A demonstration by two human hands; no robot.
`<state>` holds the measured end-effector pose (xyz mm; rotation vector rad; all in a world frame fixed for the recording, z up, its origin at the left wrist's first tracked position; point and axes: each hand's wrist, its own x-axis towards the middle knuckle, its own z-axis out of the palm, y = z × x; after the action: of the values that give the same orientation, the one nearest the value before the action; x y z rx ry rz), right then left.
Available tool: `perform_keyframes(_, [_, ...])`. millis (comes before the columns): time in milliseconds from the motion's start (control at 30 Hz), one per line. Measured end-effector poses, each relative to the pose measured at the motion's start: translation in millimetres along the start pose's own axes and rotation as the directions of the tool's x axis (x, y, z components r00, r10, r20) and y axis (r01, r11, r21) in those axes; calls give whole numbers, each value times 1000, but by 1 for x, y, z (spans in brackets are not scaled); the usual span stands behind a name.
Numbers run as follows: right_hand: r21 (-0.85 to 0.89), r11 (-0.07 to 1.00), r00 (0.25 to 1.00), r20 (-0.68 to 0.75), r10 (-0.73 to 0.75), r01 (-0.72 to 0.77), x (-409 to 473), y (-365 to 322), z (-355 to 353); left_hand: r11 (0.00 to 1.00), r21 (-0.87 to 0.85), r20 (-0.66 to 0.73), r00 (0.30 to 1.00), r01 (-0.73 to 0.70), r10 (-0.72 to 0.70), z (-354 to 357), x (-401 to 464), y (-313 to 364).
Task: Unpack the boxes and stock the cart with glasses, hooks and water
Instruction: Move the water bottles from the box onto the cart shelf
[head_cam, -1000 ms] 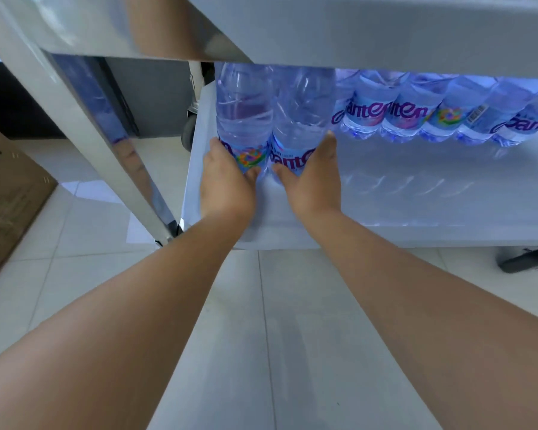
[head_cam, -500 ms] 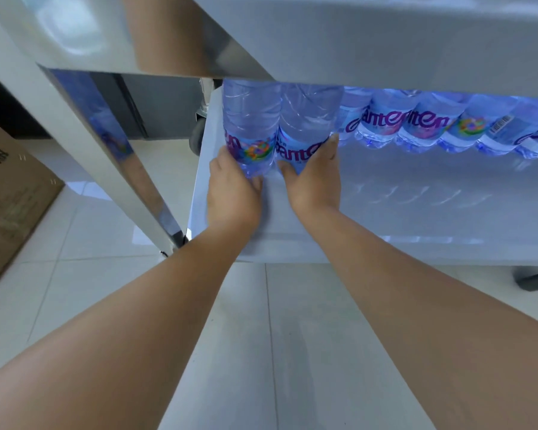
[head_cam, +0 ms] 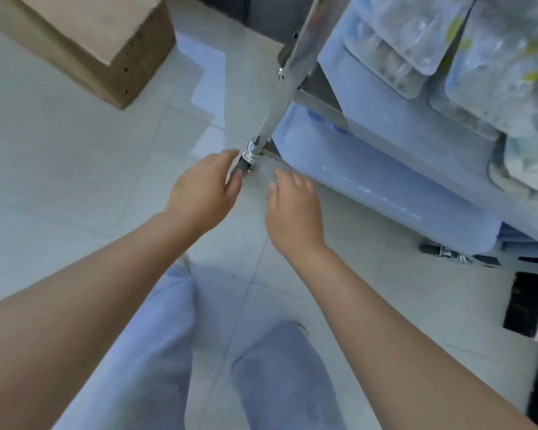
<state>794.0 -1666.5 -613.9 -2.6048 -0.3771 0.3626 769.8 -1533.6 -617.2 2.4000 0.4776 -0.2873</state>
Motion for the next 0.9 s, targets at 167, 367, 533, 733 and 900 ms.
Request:
perform_keyframes(167, [-66,997,987,157,-18,29,-13,-119,-50,990,7,91,986,140,-140,-109,-41,-11])
perform_keyframes(367, [-138,978,979,150,-137,158,38,-263,-74,984,-31,94,981,174,-171,-259,-33,-51])
perform_keyframes(533, [-64,982,971,170,-166,179,89,-356,-52,981,-36,0,982,191,-191,-359,7,-100])
perform_keyframes(733, [-21,987,974,171,-151,157,175,-421,-22,979,-20,83,976,202,-200,-421,87,-125])
perform_keyframes(900, [-50,994,963,260,-78,94,255,-453,5,973,30,204,951,231,-232,-458,178,-161])
